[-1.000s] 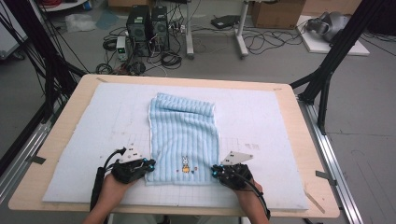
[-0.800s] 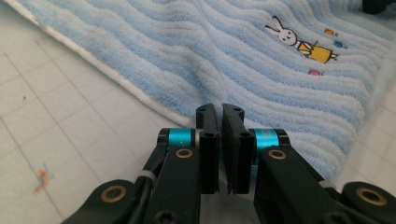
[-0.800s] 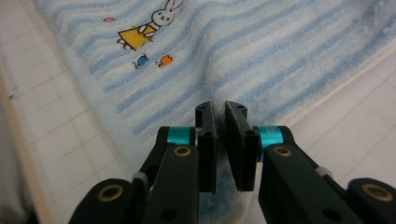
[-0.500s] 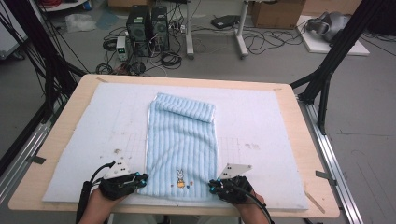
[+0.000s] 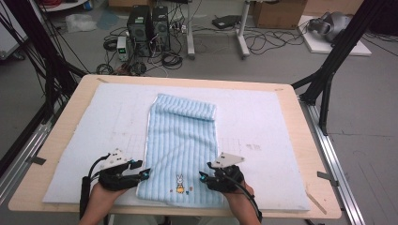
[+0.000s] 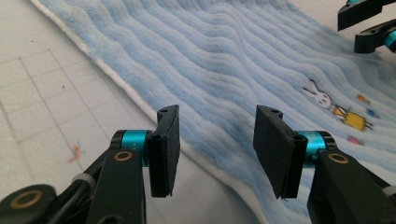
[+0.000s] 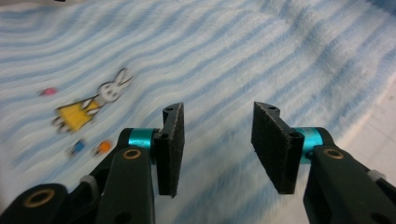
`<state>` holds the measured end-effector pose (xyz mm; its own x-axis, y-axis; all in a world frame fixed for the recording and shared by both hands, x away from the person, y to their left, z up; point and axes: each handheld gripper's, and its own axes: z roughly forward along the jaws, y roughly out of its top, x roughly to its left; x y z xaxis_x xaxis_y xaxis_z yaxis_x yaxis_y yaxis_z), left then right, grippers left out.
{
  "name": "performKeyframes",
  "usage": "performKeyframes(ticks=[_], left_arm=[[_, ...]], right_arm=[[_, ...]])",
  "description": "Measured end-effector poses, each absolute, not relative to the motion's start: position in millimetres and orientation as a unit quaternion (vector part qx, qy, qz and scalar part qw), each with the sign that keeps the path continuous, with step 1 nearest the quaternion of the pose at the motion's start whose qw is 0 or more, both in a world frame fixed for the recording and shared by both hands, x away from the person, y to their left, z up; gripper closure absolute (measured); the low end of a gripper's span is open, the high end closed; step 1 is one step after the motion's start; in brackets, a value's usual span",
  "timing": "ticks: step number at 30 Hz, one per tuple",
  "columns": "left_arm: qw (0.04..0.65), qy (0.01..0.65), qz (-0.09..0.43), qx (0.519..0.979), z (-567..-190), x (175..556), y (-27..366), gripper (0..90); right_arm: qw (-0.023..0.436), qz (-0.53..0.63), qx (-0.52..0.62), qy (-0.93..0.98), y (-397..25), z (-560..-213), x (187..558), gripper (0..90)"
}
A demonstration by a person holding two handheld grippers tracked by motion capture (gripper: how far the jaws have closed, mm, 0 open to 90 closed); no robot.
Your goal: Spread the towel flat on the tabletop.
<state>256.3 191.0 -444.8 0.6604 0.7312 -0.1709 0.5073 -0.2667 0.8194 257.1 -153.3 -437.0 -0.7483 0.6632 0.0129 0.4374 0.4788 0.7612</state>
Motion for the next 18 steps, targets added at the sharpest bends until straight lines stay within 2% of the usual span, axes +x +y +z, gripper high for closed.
performKeyframes(ticks=[3,4,7,9,18], left_arm=[[0.438,0.393,0.114,0.800,-451,262,183,49.0],[0.435,0.386,0.129,0.803,-451,261,181,52.4],[0.429,0.366,0.137,0.814,-451,256,180,83.0],[0.430,0.363,0.130,0.817,-451,252,181,85.4],[0.443,0.355,0.104,0.817,-449,225,197,86.2]], right_arm=[[0.139,0.374,0.328,0.856,-144,-447,268,58.4],[0.135,0.381,0.326,0.855,-143,-447,268,65.1],[0.117,0.384,0.311,0.861,-143,-446,267,82.0],[0.115,0.382,0.308,0.864,-142,-446,264,84.8],[0.075,0.377,0.279,0.880,-149,-442,241,84.7]])
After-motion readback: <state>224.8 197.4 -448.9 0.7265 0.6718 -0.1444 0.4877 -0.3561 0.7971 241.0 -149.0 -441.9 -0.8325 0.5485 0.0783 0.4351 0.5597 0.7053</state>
